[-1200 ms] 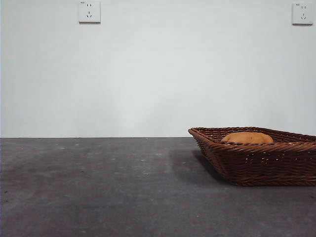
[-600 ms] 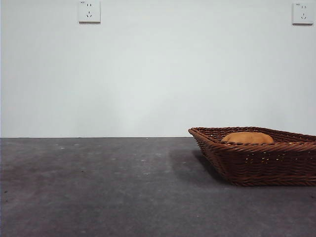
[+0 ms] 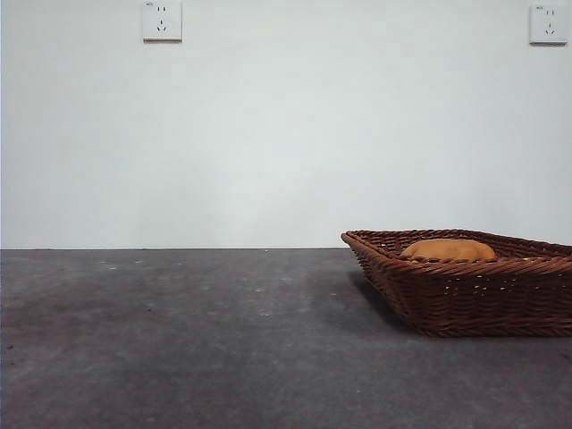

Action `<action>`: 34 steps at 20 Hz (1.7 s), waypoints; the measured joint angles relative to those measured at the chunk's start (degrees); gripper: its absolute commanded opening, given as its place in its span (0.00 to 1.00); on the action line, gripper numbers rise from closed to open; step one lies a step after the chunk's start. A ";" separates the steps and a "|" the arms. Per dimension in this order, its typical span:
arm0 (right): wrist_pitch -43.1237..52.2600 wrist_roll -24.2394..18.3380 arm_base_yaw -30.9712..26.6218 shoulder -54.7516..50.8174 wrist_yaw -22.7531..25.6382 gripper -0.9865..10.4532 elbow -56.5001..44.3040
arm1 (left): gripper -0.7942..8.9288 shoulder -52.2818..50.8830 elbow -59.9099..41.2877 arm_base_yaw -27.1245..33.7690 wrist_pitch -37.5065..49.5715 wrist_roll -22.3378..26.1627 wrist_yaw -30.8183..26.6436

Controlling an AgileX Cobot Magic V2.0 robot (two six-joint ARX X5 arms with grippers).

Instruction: Help me put the vegetables on the table into the basket

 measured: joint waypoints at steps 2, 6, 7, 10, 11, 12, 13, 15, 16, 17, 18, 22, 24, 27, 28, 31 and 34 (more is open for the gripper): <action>0.00 0.00 0.00 1.05 1.55 0.09 0.00 | 0.08 0.02 0.00 0.00 2.75 -0.48 -0.09; 0.00 0.02 0.00 3.32 3.61 0.09 0.00 | 0.08 -1.51 0.00 1.33 13.90 0.31 -4.79; 0.02 0.00 0.00 3.78 3.72 0.09 0.00 | 0.08 -2.23 0.00 2.86 16.52 1.51 -5.81; 1.73 0.00 0.00 4.74 3.85 0.09 0.00 | 0.08 -5.16 -1.66 11.04 24.85 5.51 -3.50; 2.95 0.00 0.00 5.03 3.85 0.09 0.00 | 0.08 -6.69 -3.54 13.73 26.75 6.16 -1.53; 4.24 0.00 0.00 5.35 3.85 0.09 0.00 | 0.08 -8.83 -6.58 16.72 29.64 6.84 0.61; 5.38 0.00 0.00 5.53 3.87 0.09 0.00 | 0.08 -10.84 -9.75 18.84 32.92 7.39 1.62; 8.37 0.00 0.00 5.70 3.89 0.09 0.00 | 0.08 -15.78 -19.10 22.21 41.40 8.04 1.77; 9.92 0.00 0.00 5.73 4.02 0.09 0.00 | 0.08 -18.47 -24.85 23.41 45.46 8.20 1.77; 11.17 0.00 0.00 5.73 4.13 0.09 0.00 | 0.08 -20.76 -29.90 24.02 48.43 8.20 1.77; 12.66 0.00 0.00 5.73 4.20 0.09 0.00 | 0.08 -23.54 -36.15 24.28 51.91 8.17 1.77; 16.79 0.00 0.00 5.73 4.22 0.09 0.00 | 0.08 -34.34 -58.18 24.30 62.45 6.51 1.75; 17.62 0.00 0.00 5.73 4.22 0.09 0.00 | 0.08 -39.76 -67.93 24.35 66.36 4.63 0.66; 17.59 0.00 0.00 5.73 4.22 0.09 0.00 | 0.08 -46.66 -79.91 24.37 68.61 0.68 -1.73; 17.59 0.00 0.00 5.73 4.24 0.09 0.00 | 0.08 -48.63 -82.95 24.39 68.61 -0.74 -2.21; 17.59 0.00 0.00 5.73 4.22 0.09 0.00 | 0.08 -52.74 -89.57 24.87 68.85 -4.33 -2.67; 17.57 0.00 0.00 5.73 4.24 0.09 0.00 | 0.08 -53.81 -92.63 26.05 68.59 -7.02 -2.73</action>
